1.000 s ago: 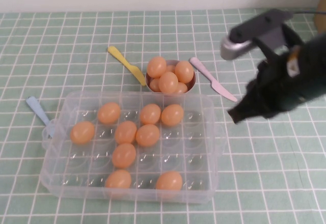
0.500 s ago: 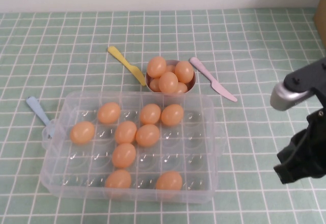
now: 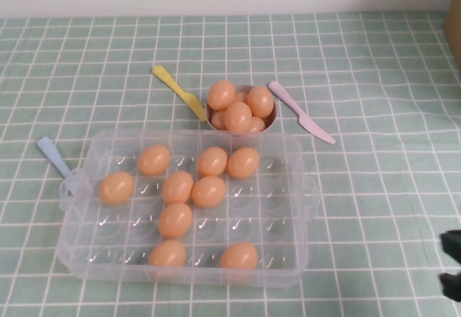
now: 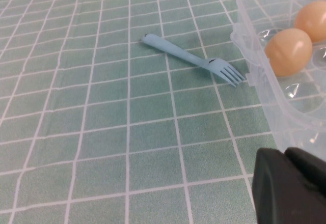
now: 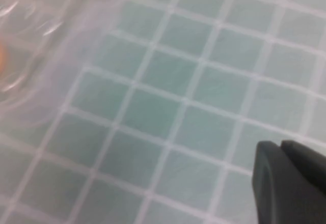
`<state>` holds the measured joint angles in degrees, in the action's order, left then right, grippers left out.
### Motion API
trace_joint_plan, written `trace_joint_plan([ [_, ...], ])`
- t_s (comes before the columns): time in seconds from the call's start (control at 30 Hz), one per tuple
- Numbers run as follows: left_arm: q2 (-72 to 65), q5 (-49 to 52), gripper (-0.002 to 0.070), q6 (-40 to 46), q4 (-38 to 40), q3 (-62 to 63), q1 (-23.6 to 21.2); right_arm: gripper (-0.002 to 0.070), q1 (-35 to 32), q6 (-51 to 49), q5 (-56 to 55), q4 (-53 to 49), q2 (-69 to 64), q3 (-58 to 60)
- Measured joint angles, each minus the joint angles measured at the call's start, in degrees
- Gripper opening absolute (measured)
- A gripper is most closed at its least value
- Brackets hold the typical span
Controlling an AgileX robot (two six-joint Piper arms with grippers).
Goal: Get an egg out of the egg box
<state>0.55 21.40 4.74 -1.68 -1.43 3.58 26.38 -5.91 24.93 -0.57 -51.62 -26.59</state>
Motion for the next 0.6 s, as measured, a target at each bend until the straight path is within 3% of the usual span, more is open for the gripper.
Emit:
trace_joint_plan([
  [0.17, 0.0, 0.0, -0.0003, 0.0, 0.0, 0.0, 0.0, -0.0017, -10.2, 0.0, -16.7, -1.0, 12.5, 14.9],
  [0.33, 0.0, 0.0, -0.0003, 0.0, 0.0, 0.0, 0.0, -0.0017, -16.9, 0.0, -24.5, -1.0, 25.7, 25.3],
  [0.6, 0.0, 0.0, -0.0003, 0.0, 0.0, 0.0, 0.0, -0.0018, -20.7, 0.0, -19.8, -1.0, 44.9, 28.1],
])
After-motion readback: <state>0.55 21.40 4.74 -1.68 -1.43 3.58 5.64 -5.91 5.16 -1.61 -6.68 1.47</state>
